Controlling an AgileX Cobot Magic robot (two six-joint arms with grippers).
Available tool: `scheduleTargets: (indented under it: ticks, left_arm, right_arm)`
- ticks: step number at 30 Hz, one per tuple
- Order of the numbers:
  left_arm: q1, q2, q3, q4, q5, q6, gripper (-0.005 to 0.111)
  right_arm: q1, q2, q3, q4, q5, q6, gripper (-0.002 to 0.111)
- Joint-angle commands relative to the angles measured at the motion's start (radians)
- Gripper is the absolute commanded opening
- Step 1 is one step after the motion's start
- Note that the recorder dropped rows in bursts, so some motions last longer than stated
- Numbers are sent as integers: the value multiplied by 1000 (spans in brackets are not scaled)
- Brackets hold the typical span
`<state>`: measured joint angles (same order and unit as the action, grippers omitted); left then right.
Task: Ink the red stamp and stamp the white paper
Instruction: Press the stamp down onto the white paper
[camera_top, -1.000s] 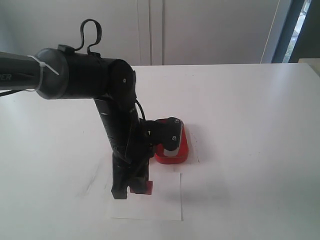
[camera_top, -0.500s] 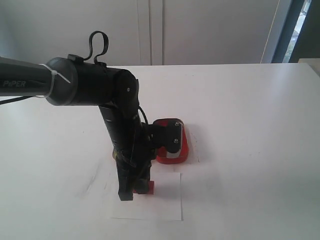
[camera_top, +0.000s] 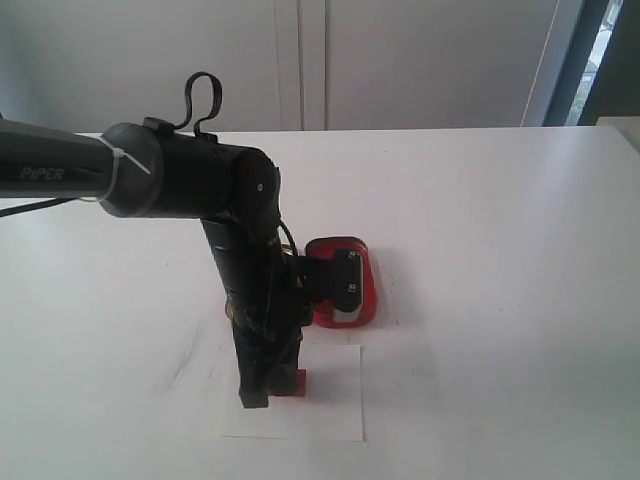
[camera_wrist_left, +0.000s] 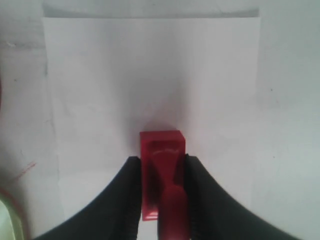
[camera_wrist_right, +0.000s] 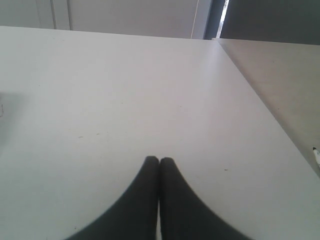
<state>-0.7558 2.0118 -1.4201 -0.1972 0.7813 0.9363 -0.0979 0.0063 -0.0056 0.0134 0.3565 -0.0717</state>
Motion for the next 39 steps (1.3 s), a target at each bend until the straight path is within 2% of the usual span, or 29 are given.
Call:
scheduleTargets:
  ticks: [1, 39]
  left_arm:
    - [-5, 5, 2, -11, 14, -9, 0]
    - [-5, 95, 2, -17, 16, -16, 0]
  right_arm:
    - [-3, -6, 6, -8, -14, 0, 0]
    - [-3, -6, 6, -8, -14, 0, 0]
